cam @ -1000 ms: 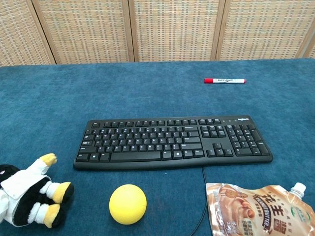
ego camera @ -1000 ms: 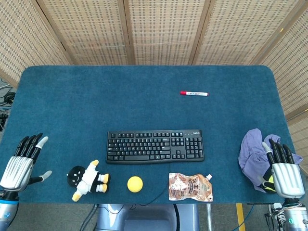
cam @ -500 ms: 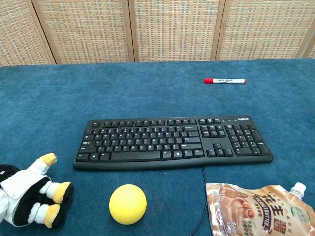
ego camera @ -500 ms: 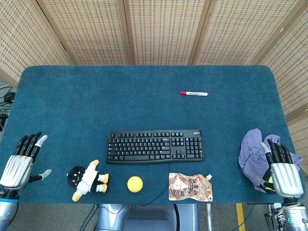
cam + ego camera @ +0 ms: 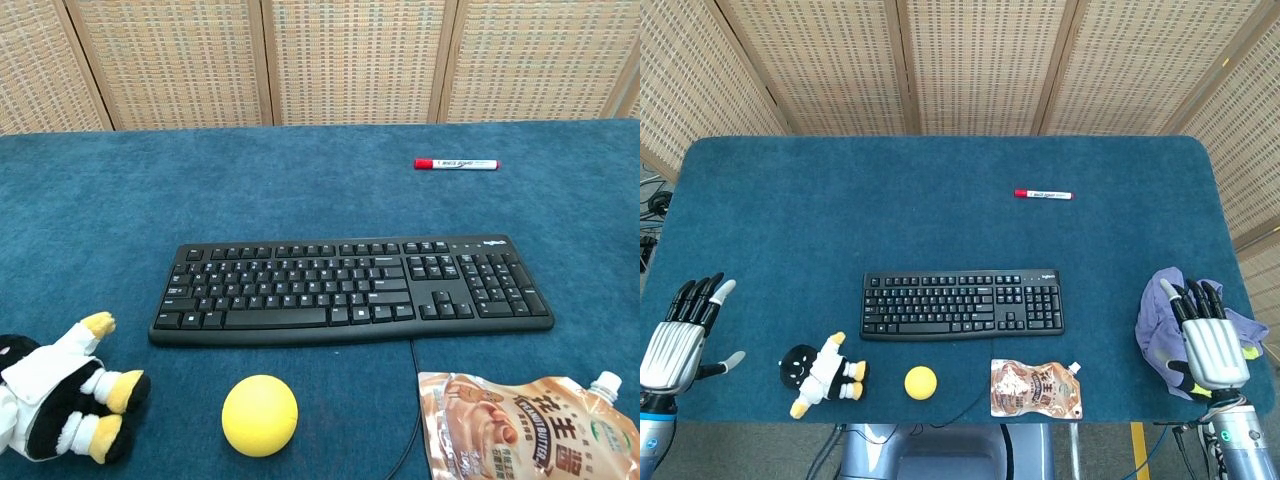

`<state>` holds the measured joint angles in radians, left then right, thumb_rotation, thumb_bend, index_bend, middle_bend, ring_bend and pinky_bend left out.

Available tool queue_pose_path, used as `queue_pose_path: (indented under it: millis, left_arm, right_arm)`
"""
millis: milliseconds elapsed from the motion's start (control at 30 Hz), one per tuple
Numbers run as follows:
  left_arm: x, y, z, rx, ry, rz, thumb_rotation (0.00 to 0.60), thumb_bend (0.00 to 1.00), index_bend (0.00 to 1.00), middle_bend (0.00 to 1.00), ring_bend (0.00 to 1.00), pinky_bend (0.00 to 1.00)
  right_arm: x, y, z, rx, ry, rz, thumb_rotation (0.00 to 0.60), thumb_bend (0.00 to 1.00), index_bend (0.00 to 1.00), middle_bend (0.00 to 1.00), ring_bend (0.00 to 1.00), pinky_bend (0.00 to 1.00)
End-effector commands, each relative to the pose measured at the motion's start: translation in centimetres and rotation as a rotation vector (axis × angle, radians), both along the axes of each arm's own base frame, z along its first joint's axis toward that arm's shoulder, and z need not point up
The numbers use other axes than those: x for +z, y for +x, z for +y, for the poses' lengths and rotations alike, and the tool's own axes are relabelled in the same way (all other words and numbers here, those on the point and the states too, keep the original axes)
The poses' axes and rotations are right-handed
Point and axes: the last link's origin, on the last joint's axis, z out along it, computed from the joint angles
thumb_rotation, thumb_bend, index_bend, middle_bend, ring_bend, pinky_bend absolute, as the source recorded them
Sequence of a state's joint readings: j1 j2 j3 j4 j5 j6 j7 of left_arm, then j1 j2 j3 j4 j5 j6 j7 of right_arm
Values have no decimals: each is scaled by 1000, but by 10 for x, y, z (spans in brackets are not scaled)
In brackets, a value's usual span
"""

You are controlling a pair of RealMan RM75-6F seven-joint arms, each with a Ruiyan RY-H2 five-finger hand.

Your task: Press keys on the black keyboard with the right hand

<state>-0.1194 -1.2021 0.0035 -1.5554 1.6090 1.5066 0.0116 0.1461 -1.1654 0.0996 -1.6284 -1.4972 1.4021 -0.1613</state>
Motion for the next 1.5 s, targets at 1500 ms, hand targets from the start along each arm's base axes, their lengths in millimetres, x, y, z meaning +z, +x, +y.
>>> queue_pose_path:
  millis: [1500]
  left_arm:
    - [-2,-2,3,4,-7,8,600,38,0,0,0,0]
  right_arm:
    - [-125,170,-105,87,441,251,600,517,17,722,634,424]
